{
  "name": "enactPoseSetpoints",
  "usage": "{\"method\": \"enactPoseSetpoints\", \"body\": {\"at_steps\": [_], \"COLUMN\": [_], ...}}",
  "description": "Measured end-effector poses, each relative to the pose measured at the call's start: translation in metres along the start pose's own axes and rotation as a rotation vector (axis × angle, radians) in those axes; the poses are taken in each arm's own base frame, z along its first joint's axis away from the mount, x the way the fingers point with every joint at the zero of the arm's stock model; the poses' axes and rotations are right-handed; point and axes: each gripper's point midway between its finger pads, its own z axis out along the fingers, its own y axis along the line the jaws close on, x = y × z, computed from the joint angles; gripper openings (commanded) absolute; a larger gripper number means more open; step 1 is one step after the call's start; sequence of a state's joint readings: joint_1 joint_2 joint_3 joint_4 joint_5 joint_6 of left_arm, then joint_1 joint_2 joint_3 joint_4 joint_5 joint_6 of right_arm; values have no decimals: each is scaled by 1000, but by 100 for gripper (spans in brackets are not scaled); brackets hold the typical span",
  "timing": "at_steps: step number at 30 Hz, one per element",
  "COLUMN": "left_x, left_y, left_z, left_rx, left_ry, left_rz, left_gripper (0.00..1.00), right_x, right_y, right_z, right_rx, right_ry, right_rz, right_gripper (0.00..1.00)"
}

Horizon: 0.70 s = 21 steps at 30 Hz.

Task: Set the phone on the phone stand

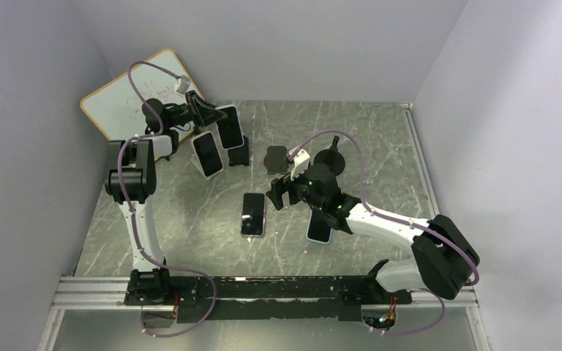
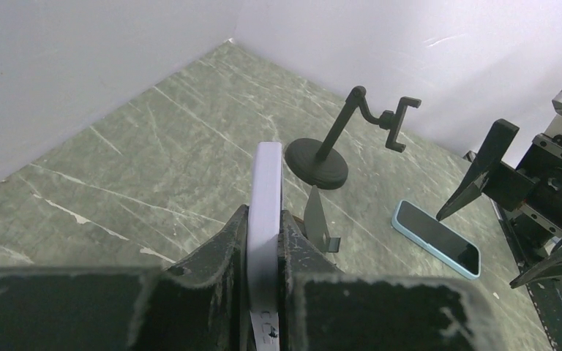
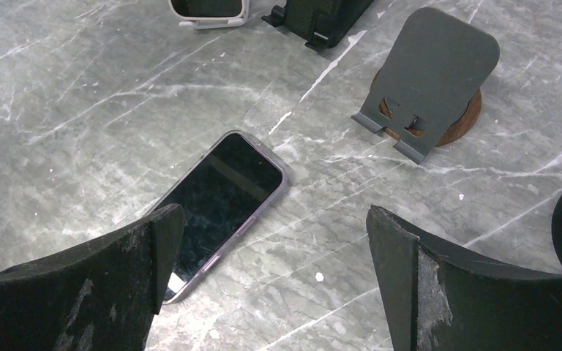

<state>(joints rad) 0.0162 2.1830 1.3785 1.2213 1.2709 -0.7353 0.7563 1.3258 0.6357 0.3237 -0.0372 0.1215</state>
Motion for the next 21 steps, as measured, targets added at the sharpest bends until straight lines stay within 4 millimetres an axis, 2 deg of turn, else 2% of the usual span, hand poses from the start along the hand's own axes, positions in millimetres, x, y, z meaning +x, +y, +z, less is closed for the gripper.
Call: {"method": "enactPoseSetpoints", "body": {"at_steps": [7,13,21], "left_x": [18,26,39], "left_y": [5,3,9], "left_z": [4,12,13], "left_rx": [7,20,1], "left_ry": [-6,10,39], "left_rz": [-69,-69,-95], "left_gripper": [5,5,5], "right_x": [0,0,1], "right_y": [0,0,0], "right_z": [0,0,0], "right_rx": [0,0,0], "right_ry": [0,0,-1], "right_rz": [0,0,1], "right_gripper": [100,100,100]}}
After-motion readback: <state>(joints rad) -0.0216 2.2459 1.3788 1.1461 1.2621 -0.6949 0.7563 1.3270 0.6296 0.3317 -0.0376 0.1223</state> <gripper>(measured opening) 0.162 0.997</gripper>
